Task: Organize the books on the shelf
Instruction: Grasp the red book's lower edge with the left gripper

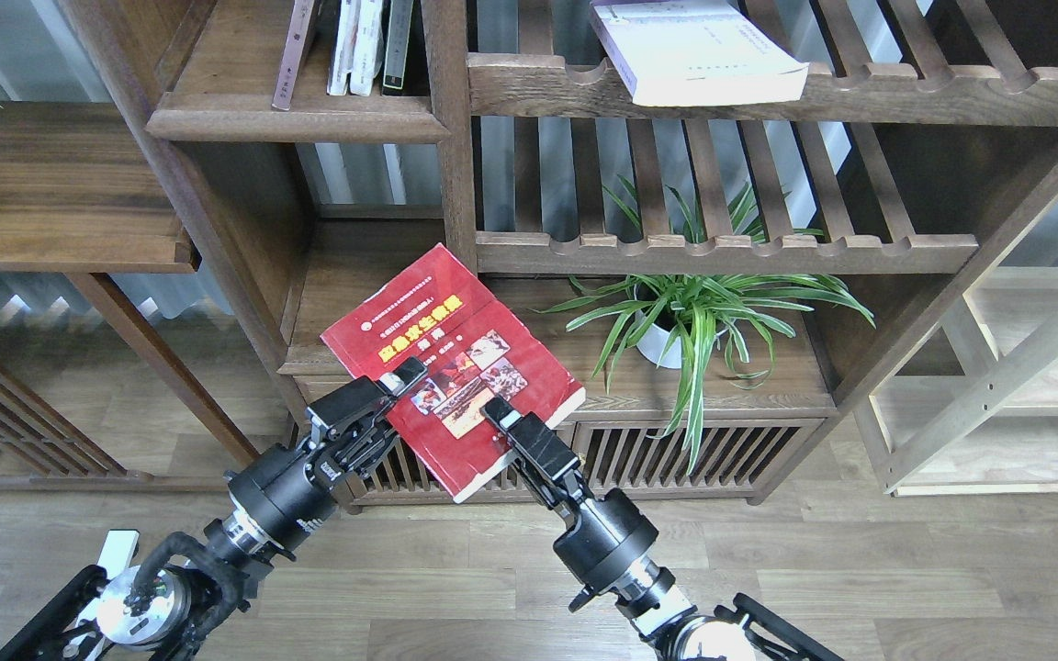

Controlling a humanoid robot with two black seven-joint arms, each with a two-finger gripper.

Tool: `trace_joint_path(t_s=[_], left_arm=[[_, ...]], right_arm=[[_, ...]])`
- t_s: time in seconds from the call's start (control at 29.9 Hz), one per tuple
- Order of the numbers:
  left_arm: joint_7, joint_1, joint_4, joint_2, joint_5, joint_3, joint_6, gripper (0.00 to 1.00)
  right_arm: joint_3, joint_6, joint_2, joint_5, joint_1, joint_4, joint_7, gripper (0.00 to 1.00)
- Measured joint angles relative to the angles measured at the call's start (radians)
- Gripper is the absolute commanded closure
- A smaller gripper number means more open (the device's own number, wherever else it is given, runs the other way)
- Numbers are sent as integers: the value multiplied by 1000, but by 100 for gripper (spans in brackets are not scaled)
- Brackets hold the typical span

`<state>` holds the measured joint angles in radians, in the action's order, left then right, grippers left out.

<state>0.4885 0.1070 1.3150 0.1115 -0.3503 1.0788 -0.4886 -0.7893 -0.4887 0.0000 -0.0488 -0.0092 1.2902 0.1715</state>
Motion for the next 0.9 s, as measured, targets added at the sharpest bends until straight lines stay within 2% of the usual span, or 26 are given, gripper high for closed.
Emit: trace_joint_path(t_s=[0.1, 0.33, 0.5, 0.53, 0.67, 0.84, 0.9], left_arm=[[0, -1, 0, 5, -8, -9, 0, 94], [0, 0, 2, 21, -53, -29, 0, 95], [0, 0, 5, 28, -57, -31, 0, 96], [0, -1, 6, 31, -58, -31, 0, 96], [1, -15, 13, 54, -63, -31, 0, 97], [0, -38, 22, 74, -67, -10, 0, 97], [0, -42, 23, 79, -67, -3, 0, 97]], right_arm=[[-1, 0, 0, 1, 0, 0, 0, 89], [1, 0, 0, 2, 0, 0, 0, 89], [1, 0, 0, 4, 1, 0, 0, 81], [0, 0, 0, 5, 1, 0, 0, 79], [0, 0, 1, 9, 1, -4, 0, 55], [-4, 0, 0, 21, 3, -9, 1, 43], [-1, 0, 0, 26, 3, -9, 1, 33]])
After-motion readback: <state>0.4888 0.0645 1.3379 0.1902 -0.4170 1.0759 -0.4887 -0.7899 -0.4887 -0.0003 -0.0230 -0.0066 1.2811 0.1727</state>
